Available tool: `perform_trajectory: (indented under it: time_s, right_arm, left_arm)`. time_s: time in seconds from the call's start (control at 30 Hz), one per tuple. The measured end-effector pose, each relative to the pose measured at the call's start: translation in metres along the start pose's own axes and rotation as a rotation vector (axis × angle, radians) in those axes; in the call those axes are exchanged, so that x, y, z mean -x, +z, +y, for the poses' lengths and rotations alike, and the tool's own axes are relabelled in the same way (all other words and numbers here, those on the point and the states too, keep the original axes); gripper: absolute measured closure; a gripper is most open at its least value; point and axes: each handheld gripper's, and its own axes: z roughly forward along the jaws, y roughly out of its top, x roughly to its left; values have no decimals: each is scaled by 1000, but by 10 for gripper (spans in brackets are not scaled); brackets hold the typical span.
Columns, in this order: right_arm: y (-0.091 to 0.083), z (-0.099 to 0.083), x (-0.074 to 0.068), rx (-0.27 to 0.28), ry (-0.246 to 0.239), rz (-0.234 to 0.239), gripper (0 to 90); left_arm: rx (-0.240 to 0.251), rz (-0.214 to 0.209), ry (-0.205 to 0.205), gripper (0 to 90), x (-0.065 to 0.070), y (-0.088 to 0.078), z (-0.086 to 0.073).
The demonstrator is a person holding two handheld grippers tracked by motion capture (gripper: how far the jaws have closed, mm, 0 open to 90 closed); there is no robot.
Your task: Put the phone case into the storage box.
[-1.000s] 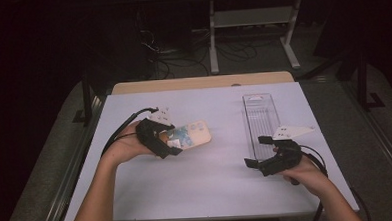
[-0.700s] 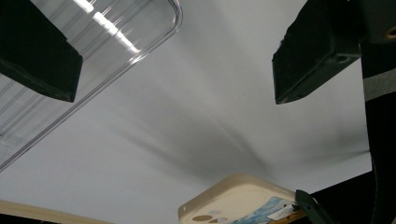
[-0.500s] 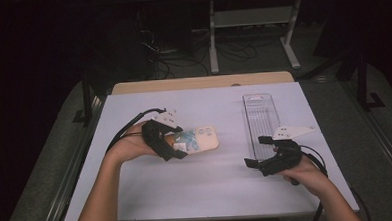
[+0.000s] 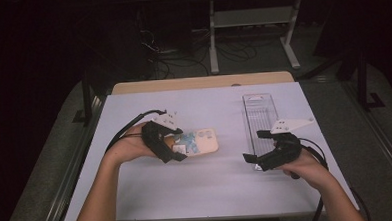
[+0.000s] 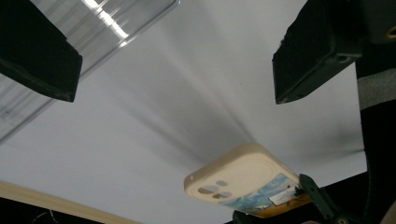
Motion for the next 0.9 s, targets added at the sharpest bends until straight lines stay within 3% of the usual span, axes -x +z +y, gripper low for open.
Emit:
perform_trajectory:
  time_s: [0.5, 0.9]
  right_arm:
    - [4, 30, 9, -43, -60, 28, 0]
    - [12, 58, 17, -68, -115, 92, 0]
  left_arm:
    - [-12, -10, 9, 108, 1, 0, 0]
    - [-9, -17, 4, 108, 3, 1, 0]
